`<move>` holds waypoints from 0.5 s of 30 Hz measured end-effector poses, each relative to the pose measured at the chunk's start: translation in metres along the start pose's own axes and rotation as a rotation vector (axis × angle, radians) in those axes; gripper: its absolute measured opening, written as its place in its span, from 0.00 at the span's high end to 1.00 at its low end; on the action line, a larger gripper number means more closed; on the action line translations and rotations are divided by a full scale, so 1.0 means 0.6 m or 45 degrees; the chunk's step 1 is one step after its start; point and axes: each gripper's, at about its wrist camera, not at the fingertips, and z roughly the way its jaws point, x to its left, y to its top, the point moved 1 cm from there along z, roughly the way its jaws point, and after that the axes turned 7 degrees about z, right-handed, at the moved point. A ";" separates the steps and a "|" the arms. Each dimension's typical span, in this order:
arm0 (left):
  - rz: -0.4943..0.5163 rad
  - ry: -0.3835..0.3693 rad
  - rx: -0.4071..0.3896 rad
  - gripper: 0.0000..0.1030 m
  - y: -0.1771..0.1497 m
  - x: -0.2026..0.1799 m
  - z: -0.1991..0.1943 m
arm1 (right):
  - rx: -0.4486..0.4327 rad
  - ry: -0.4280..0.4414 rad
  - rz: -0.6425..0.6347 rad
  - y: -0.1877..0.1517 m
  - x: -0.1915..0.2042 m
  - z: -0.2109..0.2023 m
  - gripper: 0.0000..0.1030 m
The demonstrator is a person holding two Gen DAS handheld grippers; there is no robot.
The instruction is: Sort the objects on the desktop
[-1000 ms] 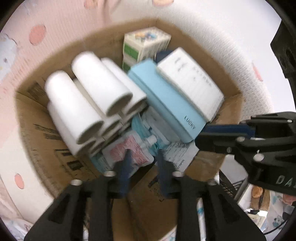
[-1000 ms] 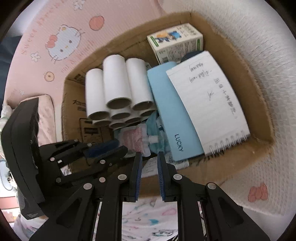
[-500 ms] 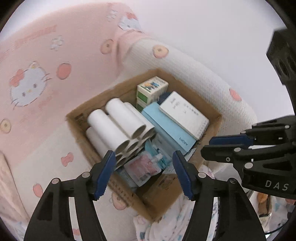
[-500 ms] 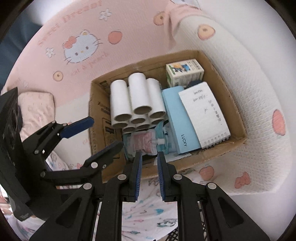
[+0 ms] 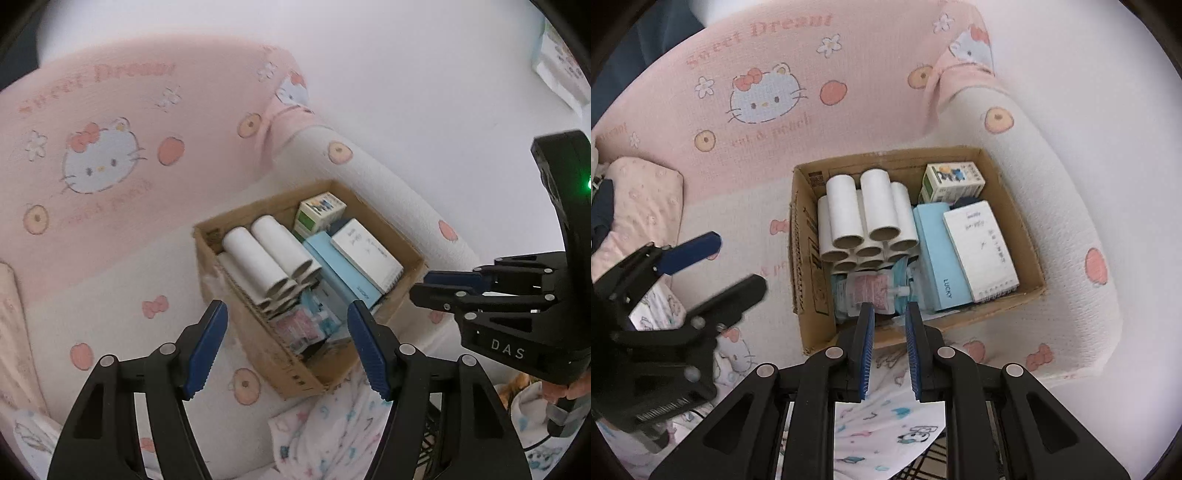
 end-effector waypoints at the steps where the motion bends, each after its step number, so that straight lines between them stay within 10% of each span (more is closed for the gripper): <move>1: 0.001 0.011 -0.006 0.31 -0.002 0.001 -0.012 | -0.011 -0.012 -0.009 -0.002 0.006 -0.006 0.87; 15: 0.030 0.080 -0.110 0.28 -0.012 0.012 -0.133 | -0.185 -0.144 -0.125 -0.039 0.088 -0.078 0.87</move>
